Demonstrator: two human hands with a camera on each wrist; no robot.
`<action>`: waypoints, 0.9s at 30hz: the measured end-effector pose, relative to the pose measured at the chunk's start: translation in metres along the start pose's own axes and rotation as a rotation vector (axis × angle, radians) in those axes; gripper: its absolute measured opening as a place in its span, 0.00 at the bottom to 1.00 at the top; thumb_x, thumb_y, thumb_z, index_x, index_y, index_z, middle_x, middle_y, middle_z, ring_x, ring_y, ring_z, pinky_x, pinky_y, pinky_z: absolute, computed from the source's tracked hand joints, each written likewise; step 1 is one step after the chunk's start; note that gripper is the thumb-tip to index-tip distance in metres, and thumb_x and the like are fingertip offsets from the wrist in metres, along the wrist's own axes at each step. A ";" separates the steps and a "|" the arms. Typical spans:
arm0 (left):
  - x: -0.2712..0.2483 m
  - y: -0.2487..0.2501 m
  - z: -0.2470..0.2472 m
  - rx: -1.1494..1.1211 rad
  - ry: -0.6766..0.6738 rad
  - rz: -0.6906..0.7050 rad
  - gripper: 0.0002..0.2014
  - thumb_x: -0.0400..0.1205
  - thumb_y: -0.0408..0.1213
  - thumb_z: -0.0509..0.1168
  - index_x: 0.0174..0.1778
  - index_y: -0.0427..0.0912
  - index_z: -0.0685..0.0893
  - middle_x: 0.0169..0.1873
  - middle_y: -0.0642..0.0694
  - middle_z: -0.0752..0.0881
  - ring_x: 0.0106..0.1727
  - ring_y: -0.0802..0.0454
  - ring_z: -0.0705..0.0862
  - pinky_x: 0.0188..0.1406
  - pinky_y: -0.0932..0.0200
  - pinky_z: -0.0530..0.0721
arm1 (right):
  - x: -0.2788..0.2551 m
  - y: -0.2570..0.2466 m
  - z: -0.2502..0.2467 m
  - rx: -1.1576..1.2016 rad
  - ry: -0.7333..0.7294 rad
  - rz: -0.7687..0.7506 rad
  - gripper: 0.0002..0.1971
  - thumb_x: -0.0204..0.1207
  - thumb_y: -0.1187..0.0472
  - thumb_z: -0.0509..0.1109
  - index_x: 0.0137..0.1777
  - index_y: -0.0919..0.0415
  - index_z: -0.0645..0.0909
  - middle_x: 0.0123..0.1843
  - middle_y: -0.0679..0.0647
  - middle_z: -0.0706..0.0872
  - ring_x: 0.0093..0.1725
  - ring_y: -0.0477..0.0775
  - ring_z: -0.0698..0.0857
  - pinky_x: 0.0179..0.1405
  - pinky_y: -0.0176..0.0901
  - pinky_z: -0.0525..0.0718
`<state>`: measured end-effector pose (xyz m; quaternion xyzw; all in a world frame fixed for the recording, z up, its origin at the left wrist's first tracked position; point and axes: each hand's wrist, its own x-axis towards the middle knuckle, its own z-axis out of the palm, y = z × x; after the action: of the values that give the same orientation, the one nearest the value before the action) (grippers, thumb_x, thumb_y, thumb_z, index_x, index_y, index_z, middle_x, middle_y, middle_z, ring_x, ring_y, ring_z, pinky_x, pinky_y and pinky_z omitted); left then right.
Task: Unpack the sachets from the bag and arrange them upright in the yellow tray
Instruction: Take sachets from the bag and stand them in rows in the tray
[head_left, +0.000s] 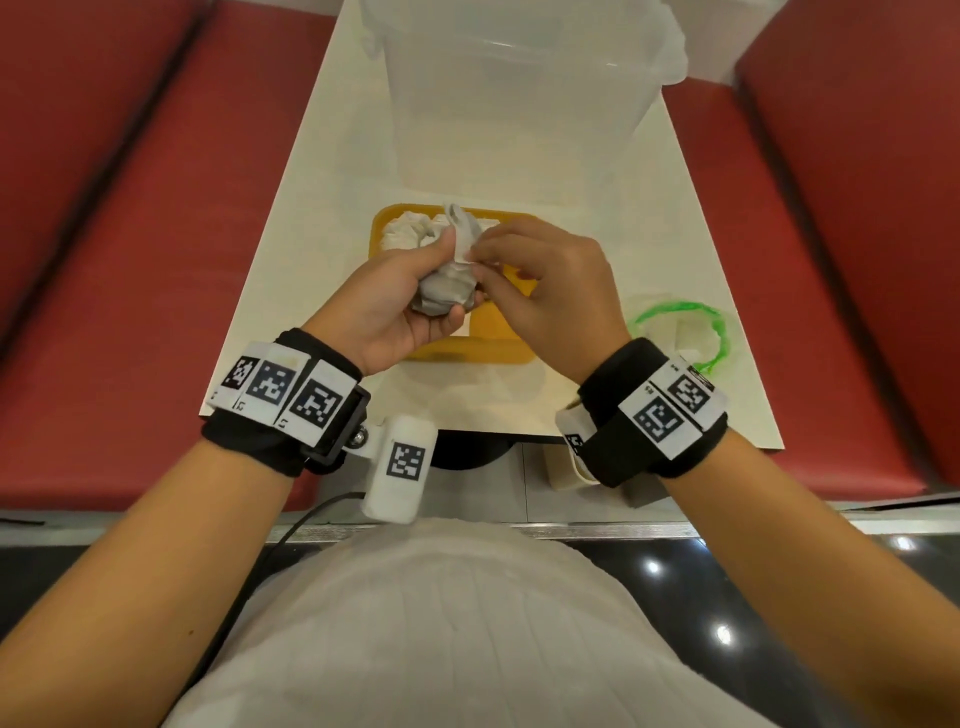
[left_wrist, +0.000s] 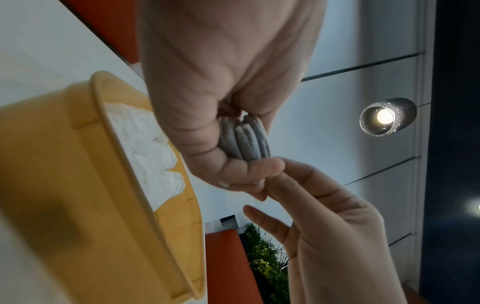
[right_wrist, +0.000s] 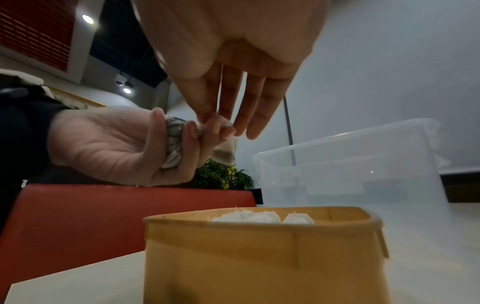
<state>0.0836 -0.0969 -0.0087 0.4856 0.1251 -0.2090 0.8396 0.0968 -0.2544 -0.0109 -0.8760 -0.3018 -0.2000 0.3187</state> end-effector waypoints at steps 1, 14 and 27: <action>0.000 0.000 -0.001 0.014 -0.005 0.005 0.14 0.86 0.47 0.59 0.57 0.40 0.81 0.40 0.44 0.86 0.33 0.55 0.86 0.24 0.69 0.82 | -0.001 0.001 0.000 -0.001 0.000 -0.007 0.07 0.76 0.62 0.70 0.47 0.61 0.89 0.45 0.52 0.89 0.44 0.55 0.86 0.32 0.53 0.85; 0.003 0.000 -0.025 0.280 0.094 0.163 0.10 0.84 0.37 0.66 0.57 0.39 0.86 0.36 0.52 0.88 0.37 0.60 0.84 0.30 0.70 0.82 | 0.033 0.034 -0.027 -0.072 -0.064 0.323 0.06 0.78 0.59 0.66 0.50 0.57 0.84 0.45 0.47 0.83 0.46 0.50 0.82 0.50 0.50 0.83; 0.012 0.006 0.000 0.759 0.248 0.505 0.15 0.69 0.50 0.80 0.44 0.46 0.89 0.32 0.51 0.87 0.25 0.62 0.83 0.23 0.65 0.79 | 0.048 0.019 -0.031 0.257 -0.343 0.321 0.06 0.70 0.64 0.78 0.40 0.63 0.84 0.32 0.52 0.83 0.25 0.42 0.80 0.23 0.34 0.80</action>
<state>0.0972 -0.0966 -0.0091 0.7947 0.0172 0.0302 0.6059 0.1399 -0.2674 0.0290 -0.8861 -0.2313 0.0443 0.3992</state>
